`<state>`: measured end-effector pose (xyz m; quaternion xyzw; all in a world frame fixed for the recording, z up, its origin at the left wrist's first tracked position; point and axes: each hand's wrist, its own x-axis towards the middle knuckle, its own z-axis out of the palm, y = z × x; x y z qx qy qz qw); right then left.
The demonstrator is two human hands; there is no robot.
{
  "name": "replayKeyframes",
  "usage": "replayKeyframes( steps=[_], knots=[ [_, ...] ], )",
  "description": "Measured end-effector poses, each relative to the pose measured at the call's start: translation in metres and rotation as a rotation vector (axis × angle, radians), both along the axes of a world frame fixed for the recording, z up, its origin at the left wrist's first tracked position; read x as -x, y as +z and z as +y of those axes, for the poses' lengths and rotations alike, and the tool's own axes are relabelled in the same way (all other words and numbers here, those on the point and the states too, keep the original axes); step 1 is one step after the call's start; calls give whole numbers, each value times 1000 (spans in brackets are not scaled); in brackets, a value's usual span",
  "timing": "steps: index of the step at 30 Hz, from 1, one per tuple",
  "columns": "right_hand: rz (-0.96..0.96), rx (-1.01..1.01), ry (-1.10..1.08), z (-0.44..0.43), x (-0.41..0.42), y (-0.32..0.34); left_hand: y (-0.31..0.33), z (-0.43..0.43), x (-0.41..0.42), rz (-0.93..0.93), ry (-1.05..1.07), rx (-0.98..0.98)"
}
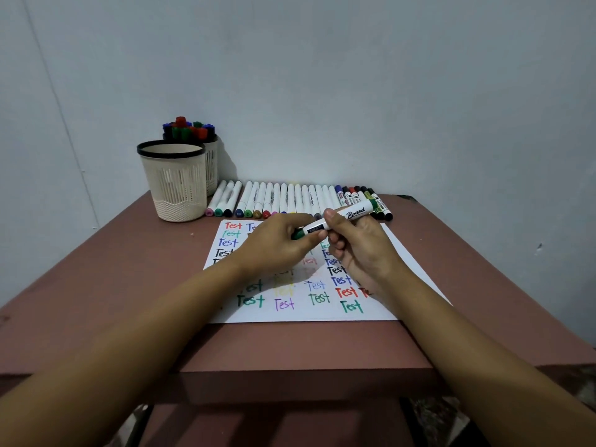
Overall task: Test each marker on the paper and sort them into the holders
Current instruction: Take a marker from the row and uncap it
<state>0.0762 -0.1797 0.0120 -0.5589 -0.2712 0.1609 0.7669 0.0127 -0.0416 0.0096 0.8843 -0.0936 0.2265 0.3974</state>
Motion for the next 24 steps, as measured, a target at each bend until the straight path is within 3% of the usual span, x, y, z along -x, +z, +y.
replayKeyframes(
  steps=[4,6,12,16,20,24],
  knots=[
    [-187,52,3,-5,-2,-1,4,1,3,65,-76,131],
    [-194,91,-16,-6,-1,-1,4,4,4,83,-72,134],
    [178,-118,-112,-8,0,9,6,14,1,105,222,35],
    [334,-228,-120,-12,-3,10,5,24,-2,143,248,241],
    [274,-107,-199,-13,-2,7,1,31,-6,196,259,240],
    [93,91,-362,-23,7,4,-5,34,-3,226,256,87]
  ],
)
